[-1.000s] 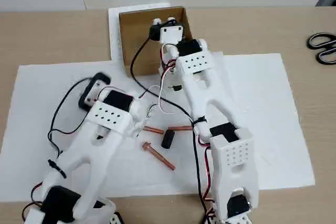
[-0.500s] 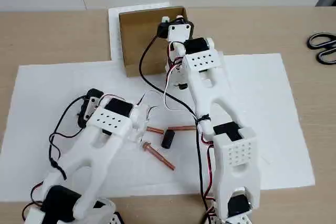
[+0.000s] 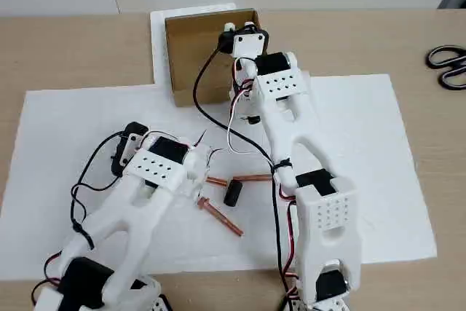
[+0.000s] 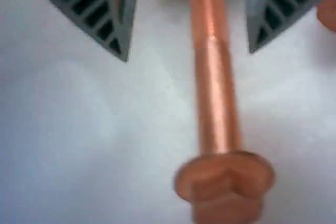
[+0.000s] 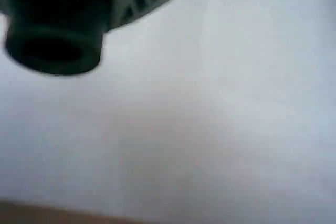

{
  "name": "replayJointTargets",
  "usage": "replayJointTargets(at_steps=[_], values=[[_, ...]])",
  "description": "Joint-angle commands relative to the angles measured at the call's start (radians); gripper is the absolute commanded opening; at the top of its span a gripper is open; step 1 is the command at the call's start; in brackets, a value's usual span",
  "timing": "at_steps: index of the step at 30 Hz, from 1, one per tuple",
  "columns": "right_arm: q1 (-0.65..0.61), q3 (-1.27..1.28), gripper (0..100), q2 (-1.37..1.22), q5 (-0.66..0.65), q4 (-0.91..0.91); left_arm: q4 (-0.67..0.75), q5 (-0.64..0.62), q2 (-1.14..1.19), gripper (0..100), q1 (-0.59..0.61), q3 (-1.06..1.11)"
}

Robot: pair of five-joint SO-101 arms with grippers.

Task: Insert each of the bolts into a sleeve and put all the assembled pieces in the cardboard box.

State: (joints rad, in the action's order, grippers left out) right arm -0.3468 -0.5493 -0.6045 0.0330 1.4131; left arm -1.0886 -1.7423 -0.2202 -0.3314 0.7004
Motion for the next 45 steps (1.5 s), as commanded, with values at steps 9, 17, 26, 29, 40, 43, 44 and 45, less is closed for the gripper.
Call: replayJointTargets(at_steps=[9, 17, 26, 29, 40, 43, 44, 45], values=[[0.007, -0.026, 0.4, 0.084, -0.008, -0.002, 0.245, 0.005, -0.006, 11, 0.04, 0.179], [0.007, -0.021, 0.4, 0.081, -0.008, -0.005, 0.247, 0.167, -0.008, 1, 0.14, 0.18], [0.022, -0.026, 0.4, 0.088, -0.008, -0.012, 0.195, 0.181, -0.017, 1, 0.084, 0.038], [0.064, -0.064, 0.4, 0.108, -0.008, -0.019, 0.126, 0.307, -0.017, 1, 0.052, -0.2], [0.127, -0.109, 0.3, 0.619, -0.009, 0.193, 0.023, 0.933, -0.017, 1, 0.031, -0.748], [0.056, -0.074, 0.3, 0.717, -0.008, 0.271, 0.031, 1.01, -0.017, 1, -0.021, -0.78], [0.036, -0.048, 0.3, 0.74, -0.003, 0.282, 0.031, 1.017, -0.017, 1, -0.029, -0.783], [0.022, -0.011, 0.3, 0.763, -0.005, 0.282, 0.031, 1.02, -0.017, 1, -0.028, -0.783]])
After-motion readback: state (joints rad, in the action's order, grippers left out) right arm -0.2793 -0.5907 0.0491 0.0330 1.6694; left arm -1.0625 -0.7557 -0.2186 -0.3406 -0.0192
